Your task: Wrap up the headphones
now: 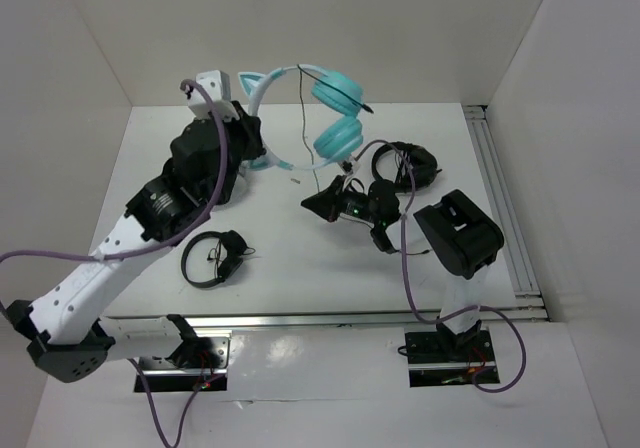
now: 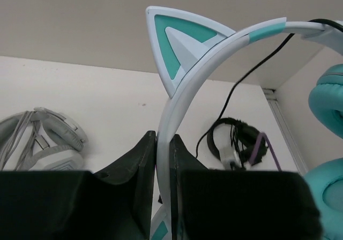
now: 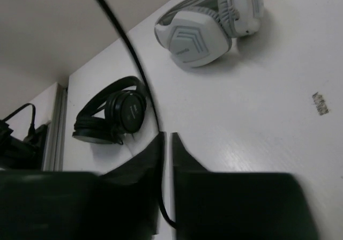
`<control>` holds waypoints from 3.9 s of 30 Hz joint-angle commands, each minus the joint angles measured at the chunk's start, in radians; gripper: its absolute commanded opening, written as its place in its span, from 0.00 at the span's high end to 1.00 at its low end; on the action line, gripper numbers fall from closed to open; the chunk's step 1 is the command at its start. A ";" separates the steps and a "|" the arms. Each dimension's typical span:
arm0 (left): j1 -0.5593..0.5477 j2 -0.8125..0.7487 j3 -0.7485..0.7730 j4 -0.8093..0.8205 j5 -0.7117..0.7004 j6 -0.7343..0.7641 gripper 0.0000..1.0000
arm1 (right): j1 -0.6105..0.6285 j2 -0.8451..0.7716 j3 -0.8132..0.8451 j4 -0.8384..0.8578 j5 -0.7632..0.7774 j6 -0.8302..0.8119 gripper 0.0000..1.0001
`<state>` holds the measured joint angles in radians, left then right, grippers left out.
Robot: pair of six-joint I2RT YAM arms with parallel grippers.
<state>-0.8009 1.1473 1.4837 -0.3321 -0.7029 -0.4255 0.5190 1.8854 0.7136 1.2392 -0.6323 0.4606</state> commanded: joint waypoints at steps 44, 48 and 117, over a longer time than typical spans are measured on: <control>0.413 0.585 0.319 -0.567 -0.102 -0.395 1.00 | 0.529 -0.563 0.300 -1.078 0.533 -0.597 1.00; 0.404 0.585 0.319 -0.544 -0.075 -0.218 1.00 | 0.516 -0.595 0.325 -1.158 0.724 -0.697 1.00; -0.121 0.083 0.389 -0.670 0.109 0.070 1.00 | -0.033 0.078 0.331 -0.087 0.109 -0.137 0.52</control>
<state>-0.9173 1.2659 1.8011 -1.0607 -0.5640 -0.3183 0.4782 1.8992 0.9756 1.0149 -0.5079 0.2821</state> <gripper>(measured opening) 0.243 0.480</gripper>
